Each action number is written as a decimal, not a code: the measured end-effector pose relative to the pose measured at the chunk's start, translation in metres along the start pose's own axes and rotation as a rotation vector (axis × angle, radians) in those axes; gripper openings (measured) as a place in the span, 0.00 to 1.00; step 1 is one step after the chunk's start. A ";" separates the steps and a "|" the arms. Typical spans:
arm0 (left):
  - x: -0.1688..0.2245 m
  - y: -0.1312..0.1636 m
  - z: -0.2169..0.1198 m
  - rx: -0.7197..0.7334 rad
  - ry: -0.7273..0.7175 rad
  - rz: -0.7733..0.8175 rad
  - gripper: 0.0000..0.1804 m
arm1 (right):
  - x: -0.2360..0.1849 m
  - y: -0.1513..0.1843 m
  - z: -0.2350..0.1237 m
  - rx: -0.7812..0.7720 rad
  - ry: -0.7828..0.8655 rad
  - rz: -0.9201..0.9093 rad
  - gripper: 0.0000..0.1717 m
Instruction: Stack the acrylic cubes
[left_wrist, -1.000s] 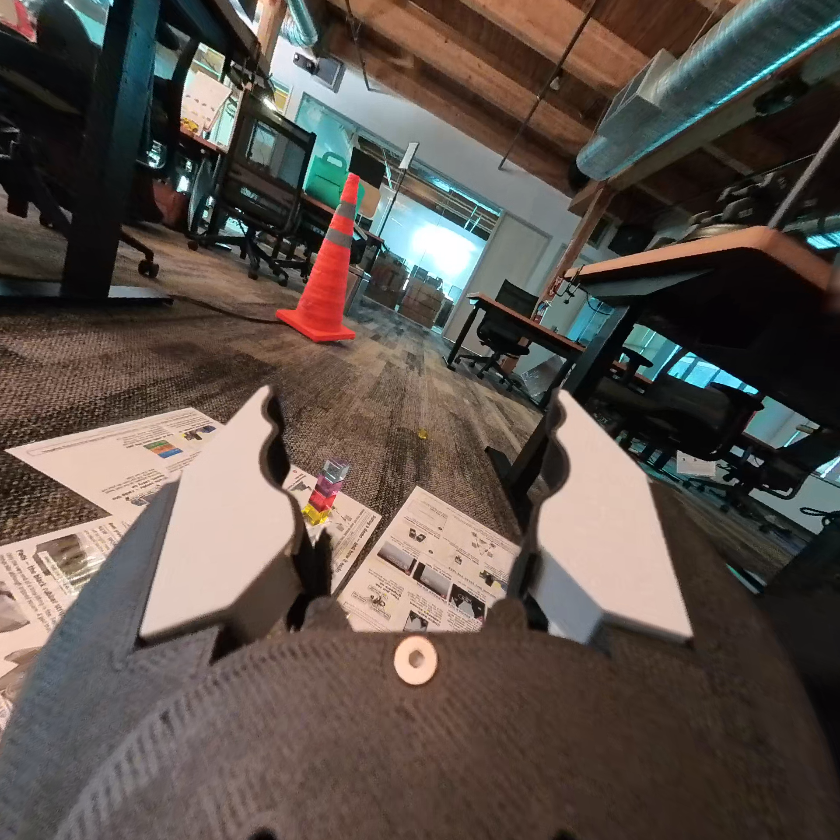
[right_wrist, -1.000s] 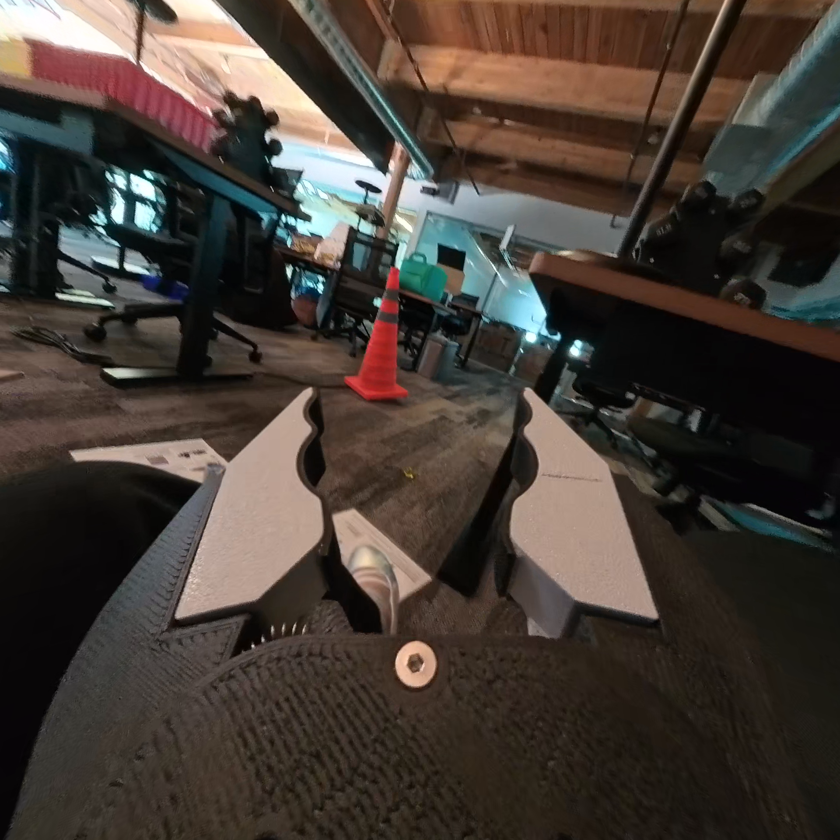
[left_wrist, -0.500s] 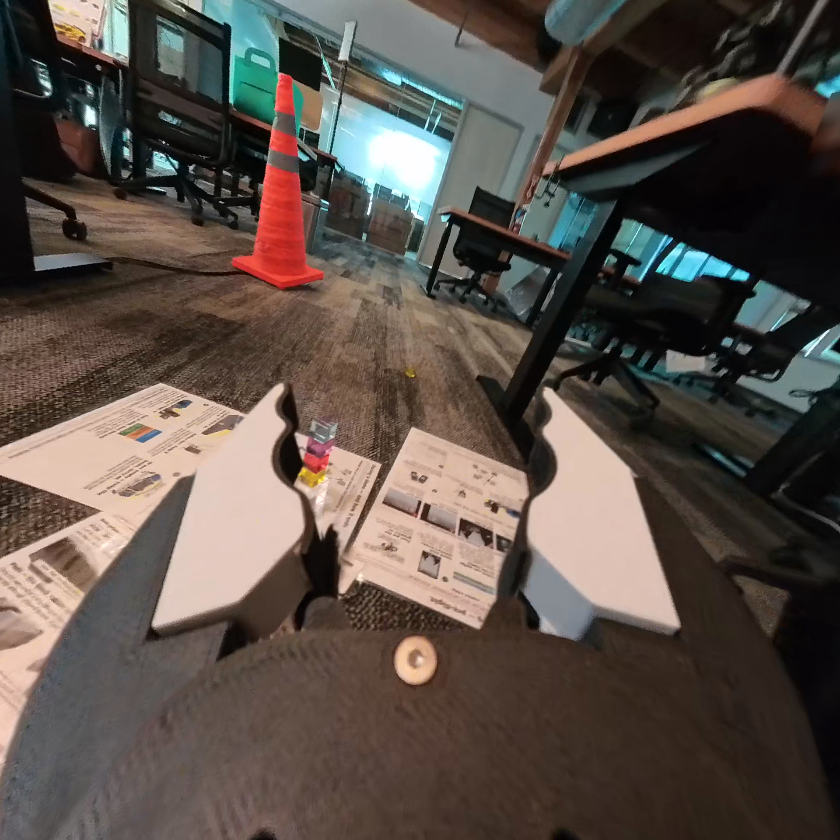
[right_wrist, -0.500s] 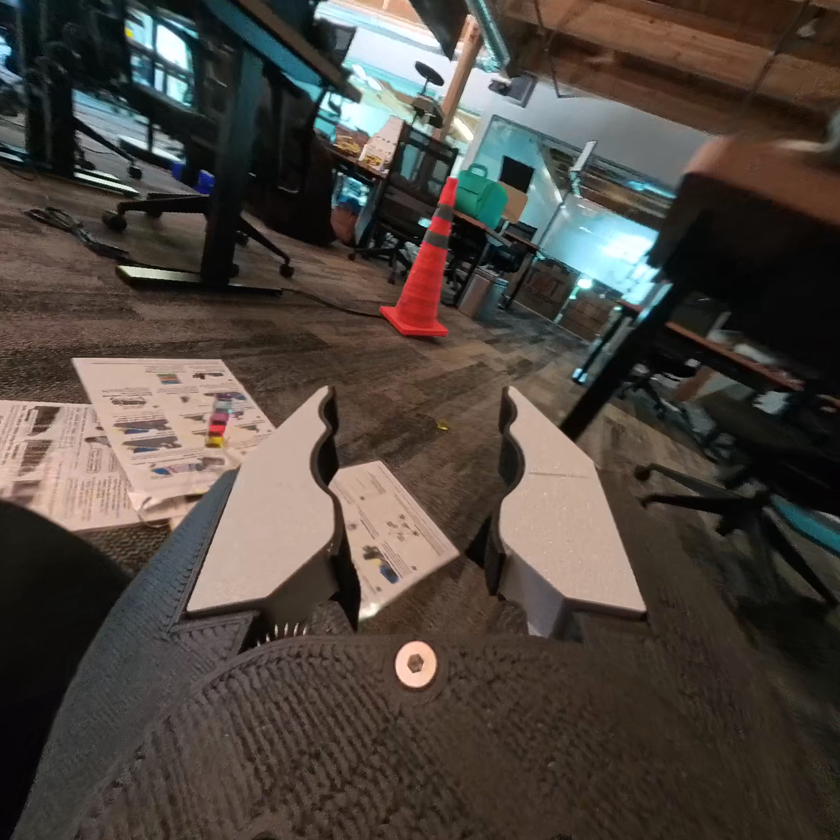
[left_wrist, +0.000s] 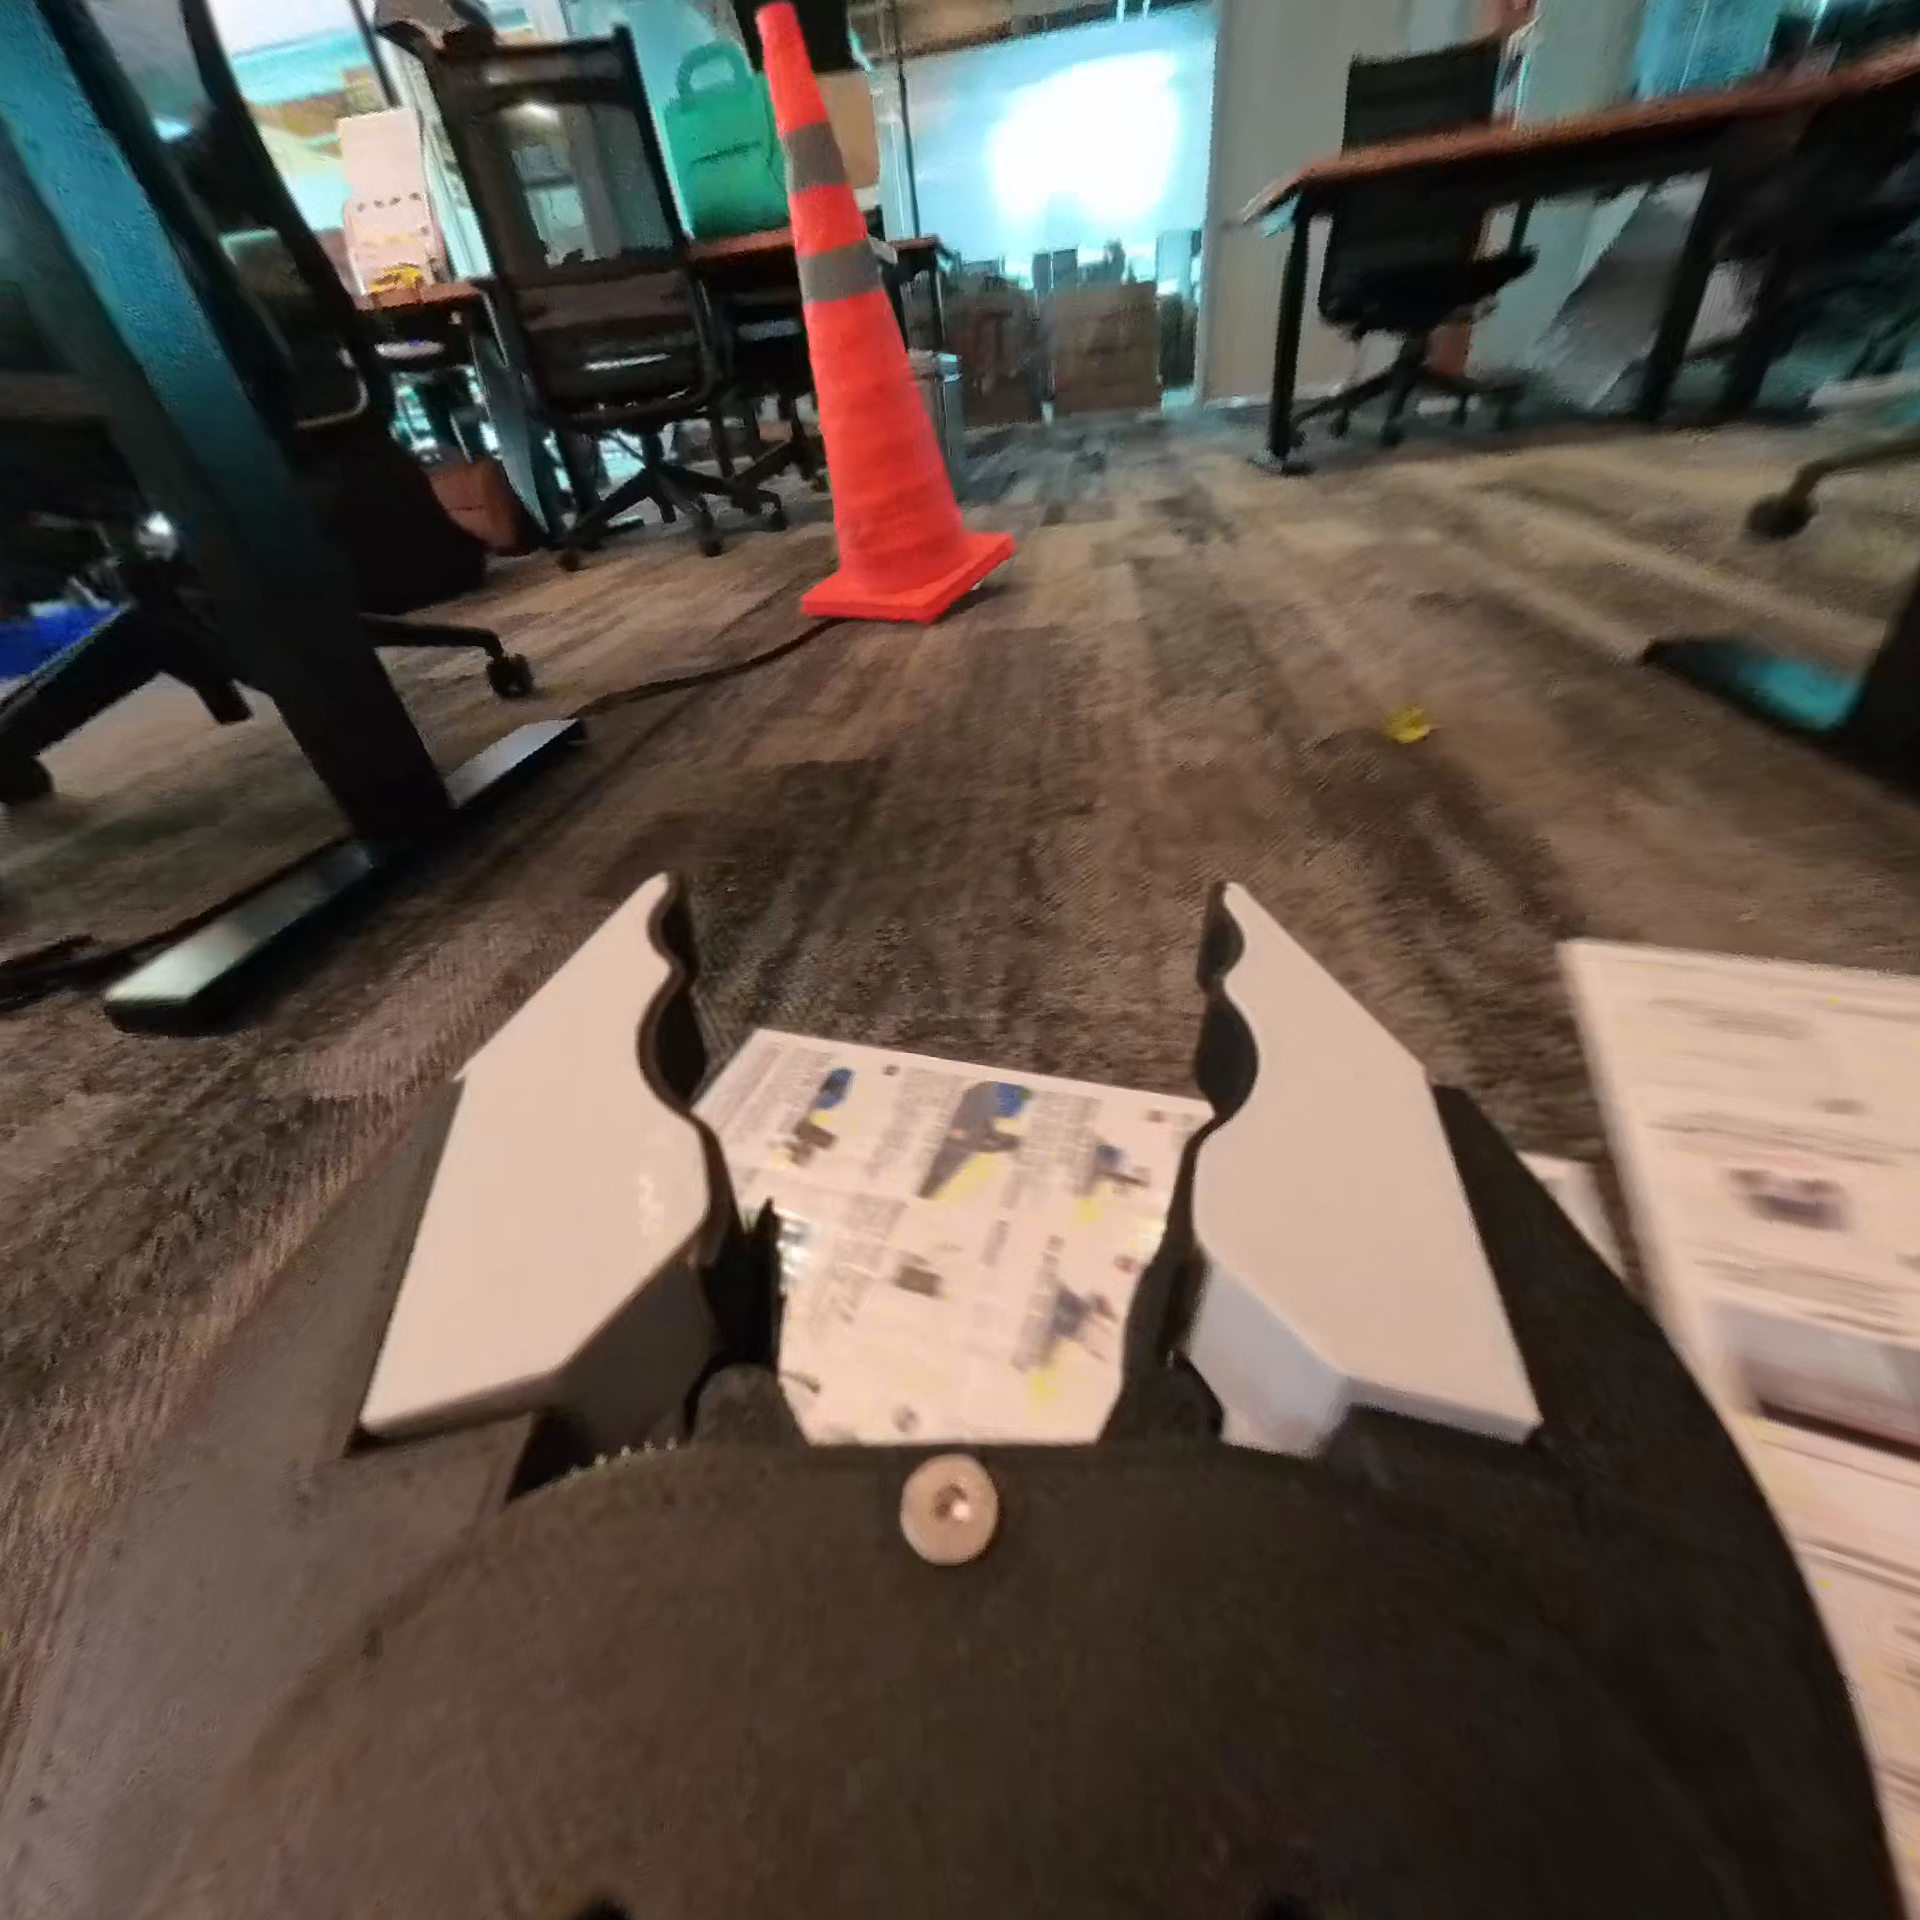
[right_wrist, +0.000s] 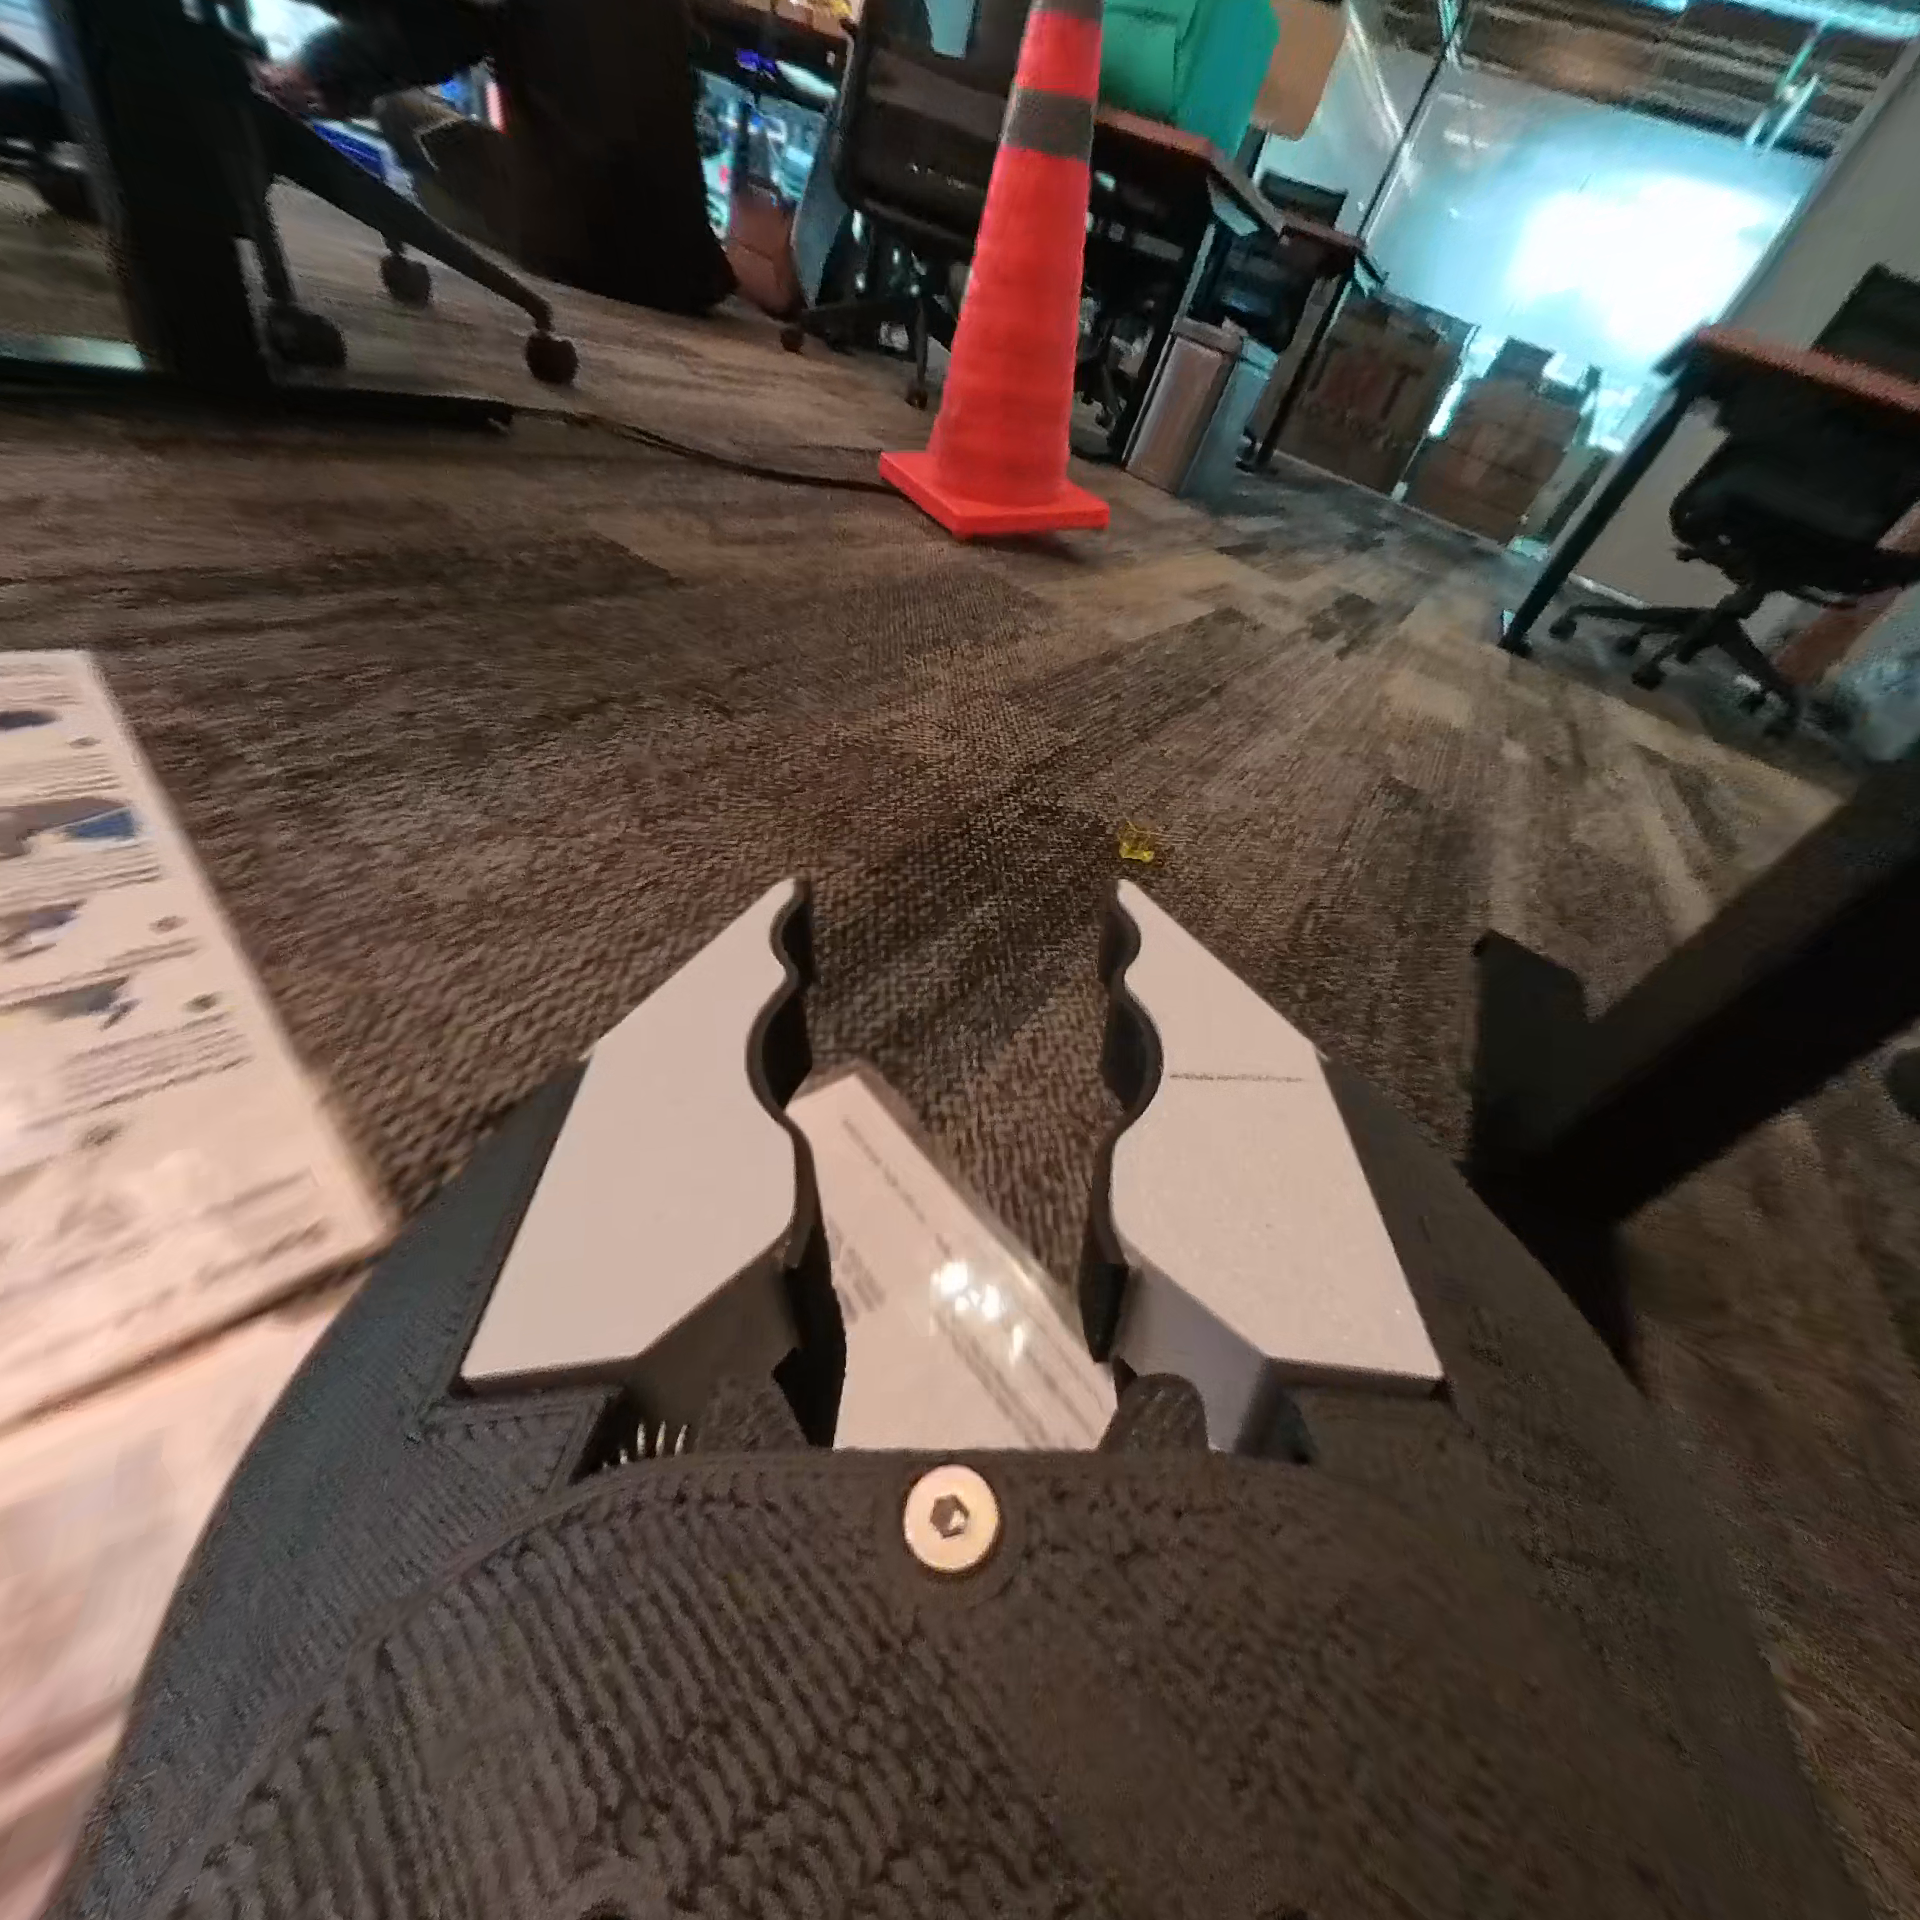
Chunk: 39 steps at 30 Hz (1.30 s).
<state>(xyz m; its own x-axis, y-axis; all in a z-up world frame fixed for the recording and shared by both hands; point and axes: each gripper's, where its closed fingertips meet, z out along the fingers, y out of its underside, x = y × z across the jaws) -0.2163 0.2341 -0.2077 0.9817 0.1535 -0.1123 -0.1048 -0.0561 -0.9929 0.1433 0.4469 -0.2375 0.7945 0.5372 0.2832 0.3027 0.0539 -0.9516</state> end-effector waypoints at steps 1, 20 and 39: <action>-0.006 0.019 0.030 -0.014 0.003 0.049 0.53 | 0.005 0.008 0.026 -0.010 0.006 0.026 0.31; 0.004 0.150 0.215 -0.064 0.188 -0.198 0.54 | 0.097 0.156 0.352 -0.337 -0.012 0.118 0.39; -0.003 0.153 0.220 -0.083 0.298 -0.440 0.58 | 0.064 0.118 0.369 -0.355 -0.124 0.056 0.15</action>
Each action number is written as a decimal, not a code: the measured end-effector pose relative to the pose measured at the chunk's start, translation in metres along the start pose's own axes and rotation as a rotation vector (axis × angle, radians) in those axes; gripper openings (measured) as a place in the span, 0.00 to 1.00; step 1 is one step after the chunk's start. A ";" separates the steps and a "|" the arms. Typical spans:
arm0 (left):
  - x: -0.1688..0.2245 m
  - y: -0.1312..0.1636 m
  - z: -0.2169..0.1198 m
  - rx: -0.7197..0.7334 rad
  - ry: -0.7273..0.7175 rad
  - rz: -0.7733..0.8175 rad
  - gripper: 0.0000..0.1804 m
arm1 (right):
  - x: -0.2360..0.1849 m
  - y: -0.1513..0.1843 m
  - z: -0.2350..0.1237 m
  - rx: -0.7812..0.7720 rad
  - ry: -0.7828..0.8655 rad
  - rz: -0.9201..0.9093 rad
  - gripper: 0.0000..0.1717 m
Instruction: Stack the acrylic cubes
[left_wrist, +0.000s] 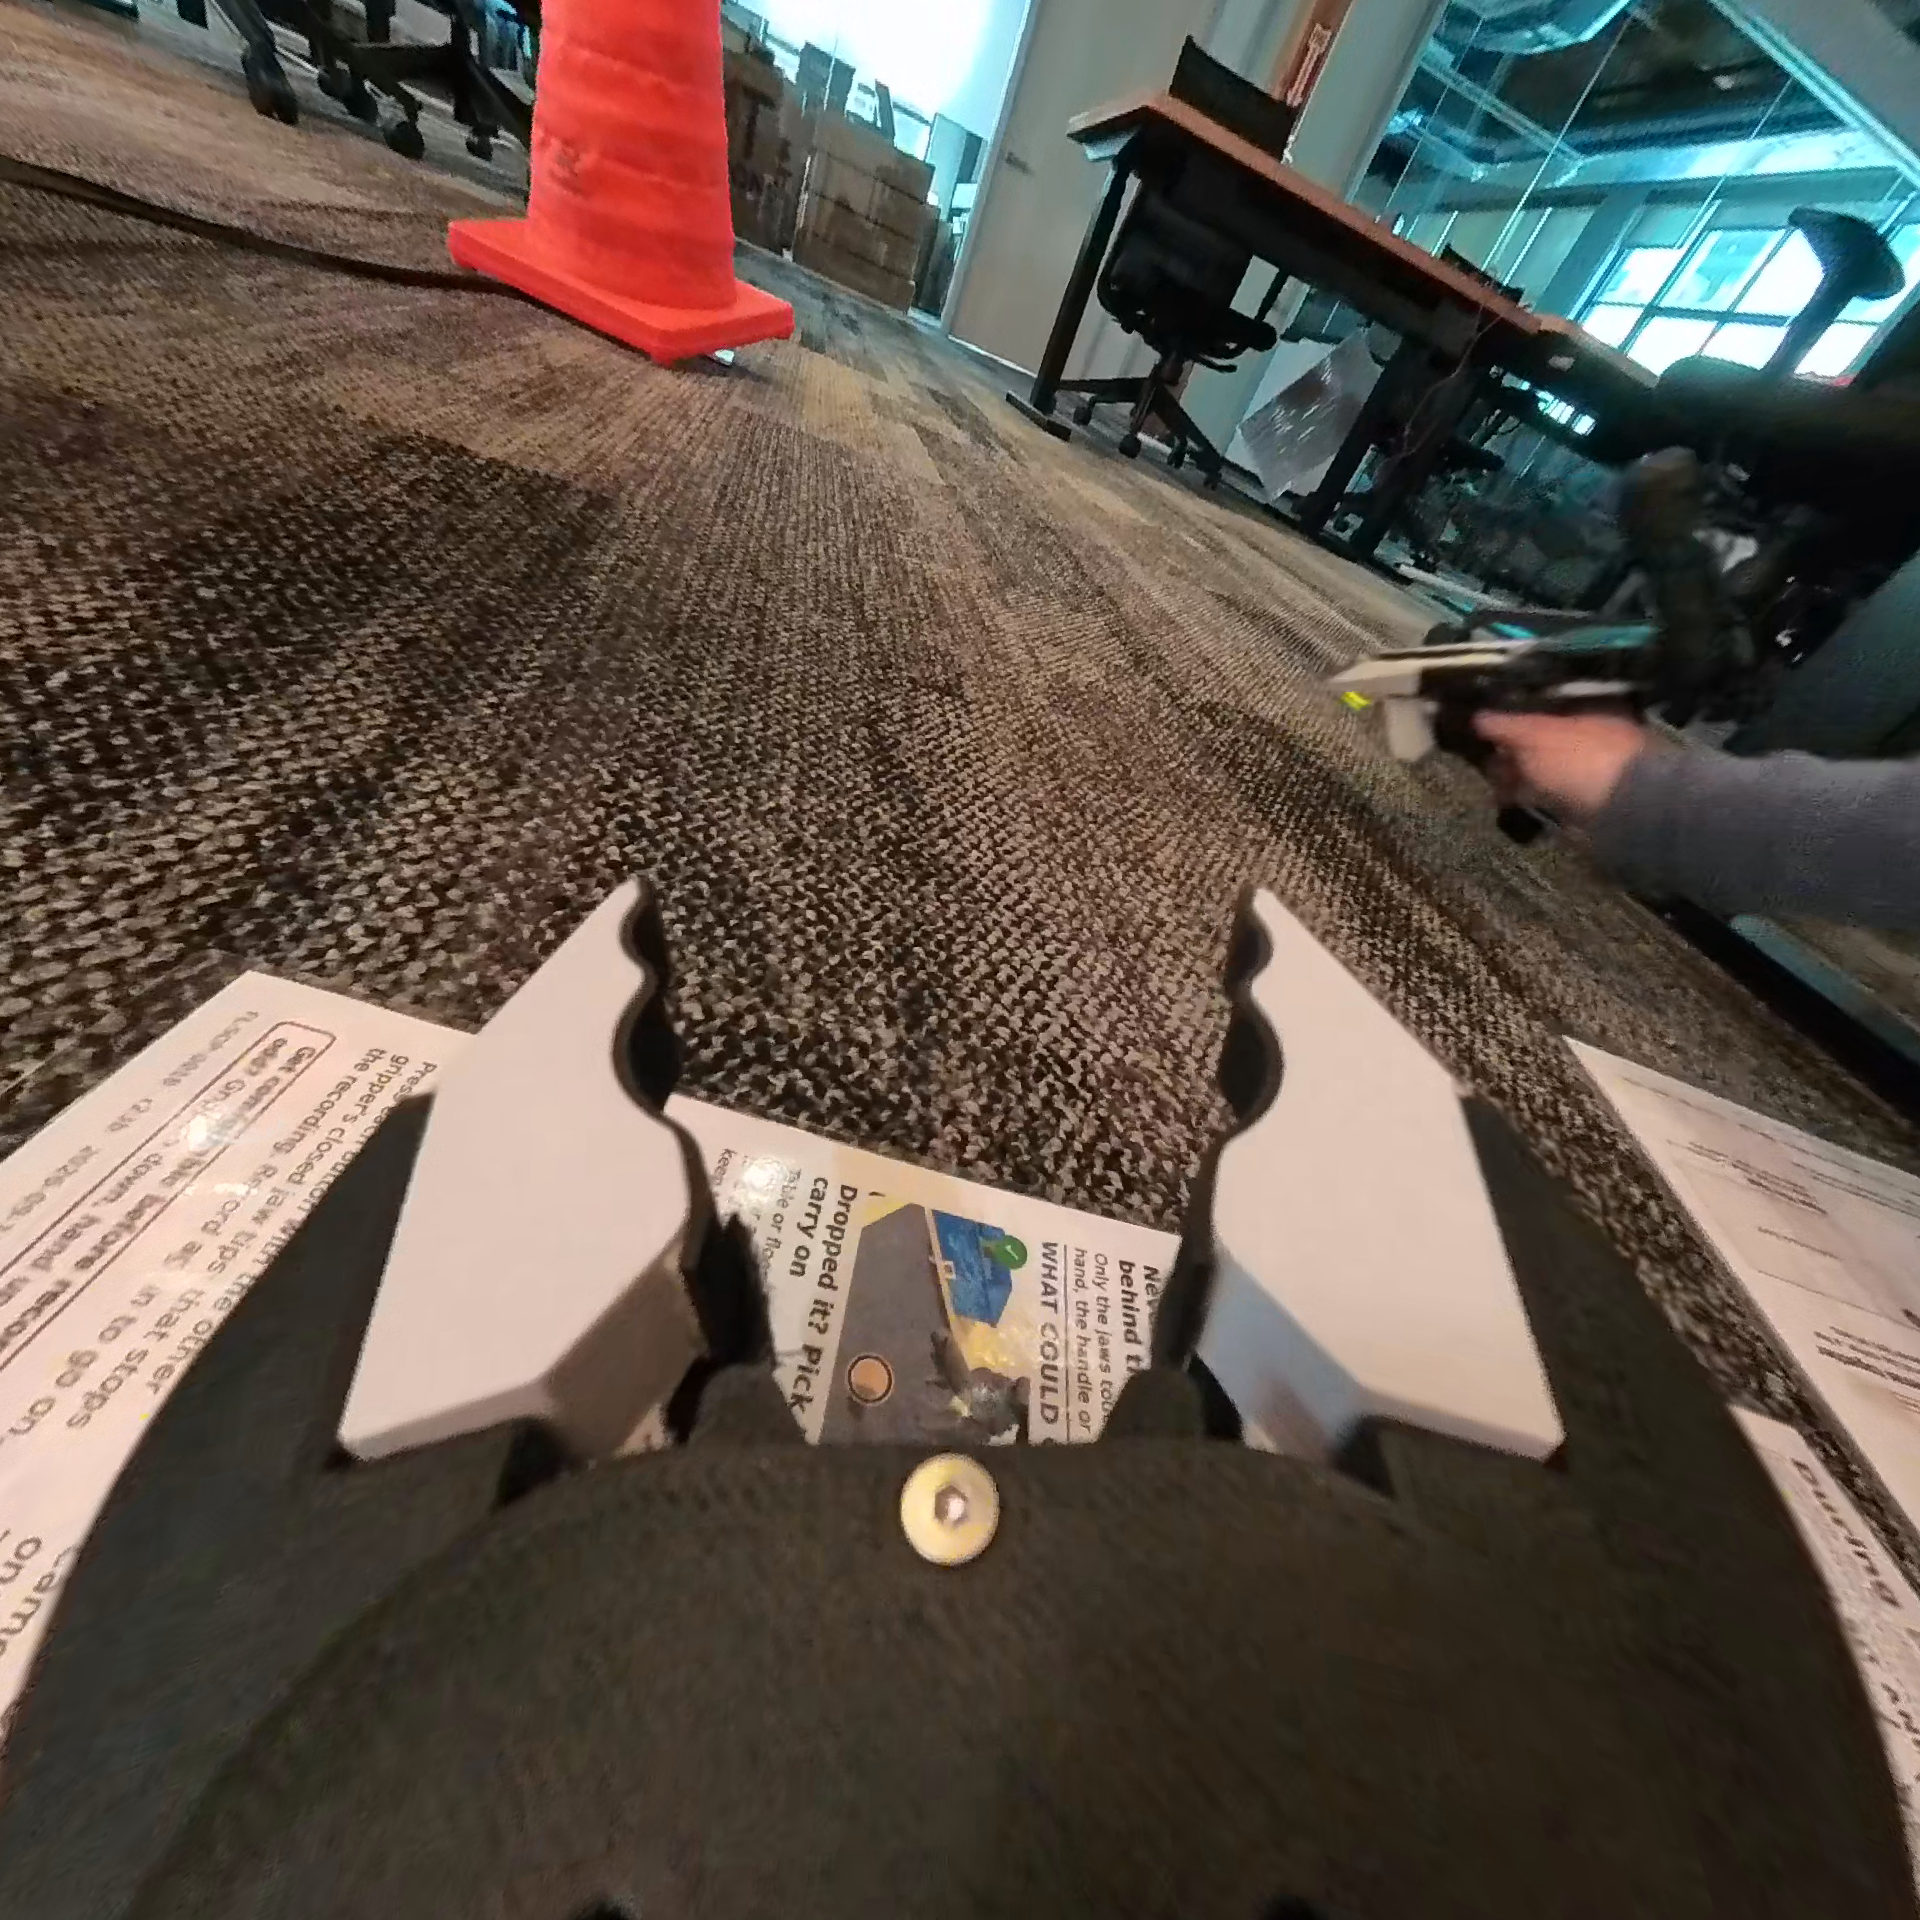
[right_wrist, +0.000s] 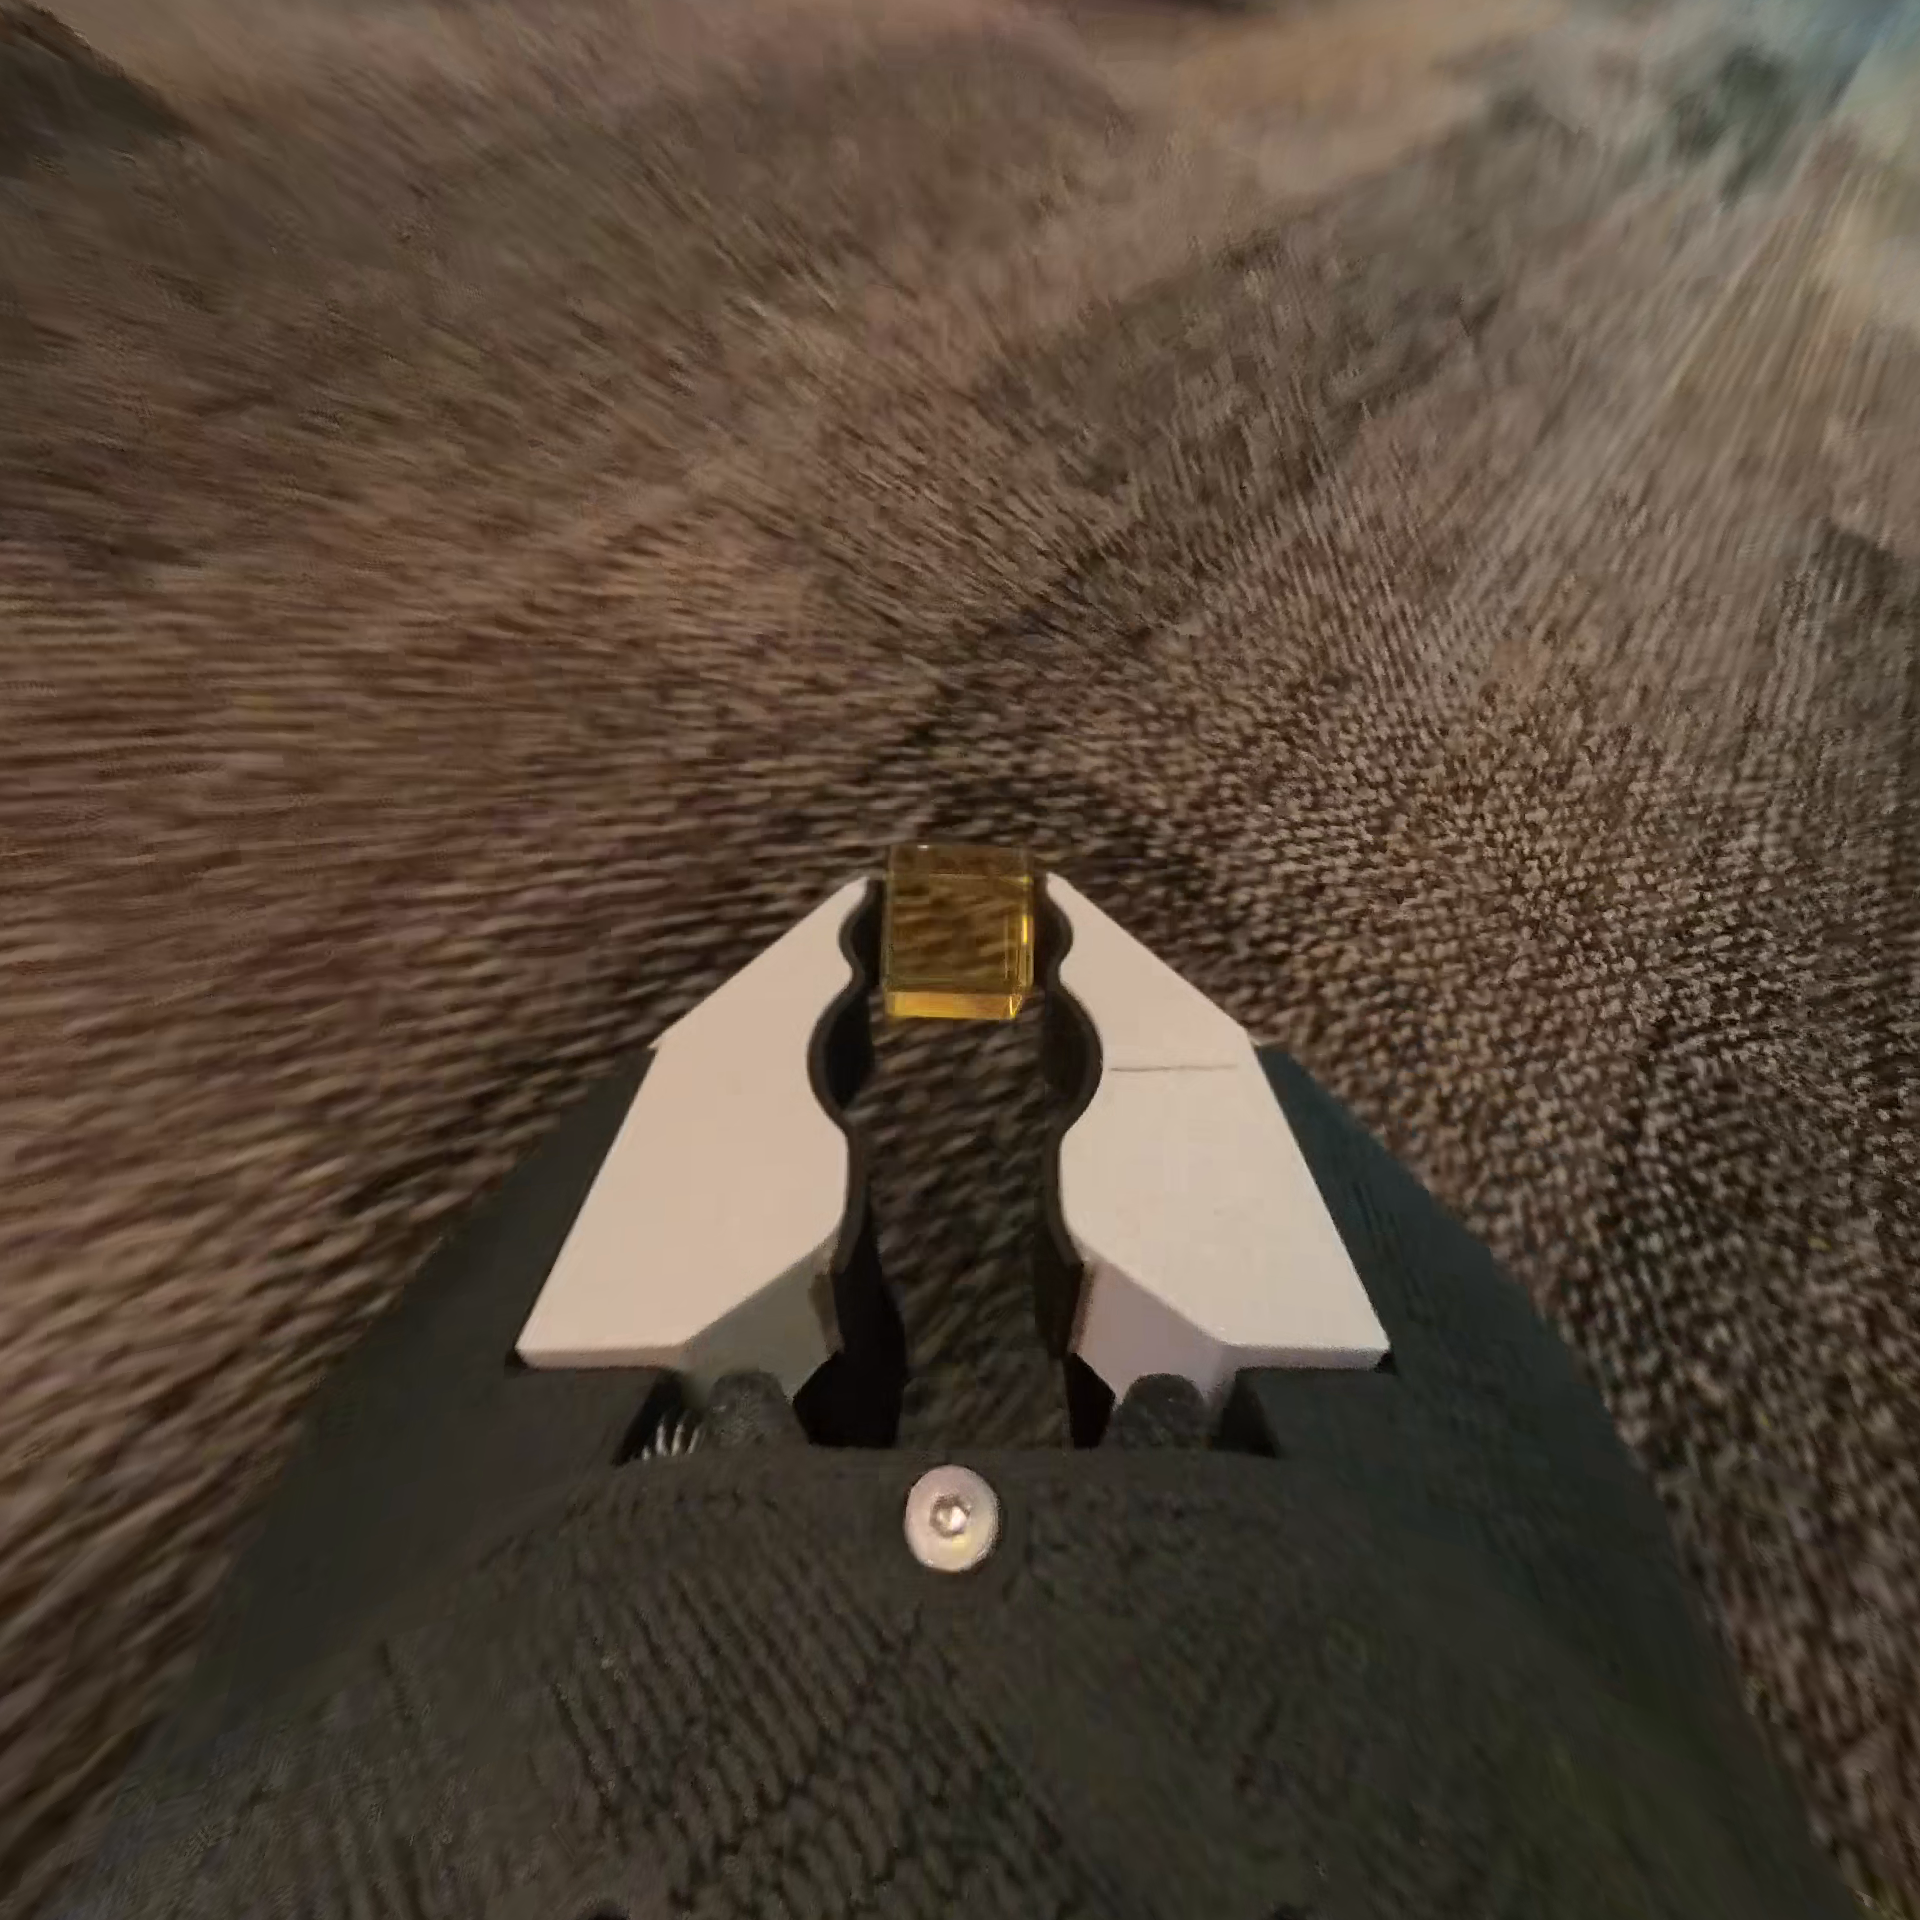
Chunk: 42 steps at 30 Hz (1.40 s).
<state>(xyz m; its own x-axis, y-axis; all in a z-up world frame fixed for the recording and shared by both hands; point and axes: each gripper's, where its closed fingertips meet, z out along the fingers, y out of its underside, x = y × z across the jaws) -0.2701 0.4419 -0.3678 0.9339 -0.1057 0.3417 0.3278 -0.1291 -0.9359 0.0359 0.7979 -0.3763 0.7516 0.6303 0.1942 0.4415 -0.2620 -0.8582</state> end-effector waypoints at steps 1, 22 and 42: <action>0.000 -0.002 -0.001 0.014 0.002 0.000 0.57 | -0.022 -0.006 -0.029 0.039 -0.034 -0.006 0.15; 0.188 -0.086 -0.353 -0.135 -0.371 0.186 0.30 | -0.264 0.024 -0.582 0.159 -0.362 -0.002 0.15; 0.256 -0.059 -0.444 -0.272 -0.420 0.209 0.00 | -0.373 0.031 -0.608 0.032 -0.562 -0.182 0.15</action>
<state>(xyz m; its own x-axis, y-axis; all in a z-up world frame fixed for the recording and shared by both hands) -0.1136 -0.0155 -0.1869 0.9704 0.2391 0.0344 0.1317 -0.4041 -0.9052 0.0667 0.1103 -0.1861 0.2863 0.9559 0.0651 0.5175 -0.0971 -0.8501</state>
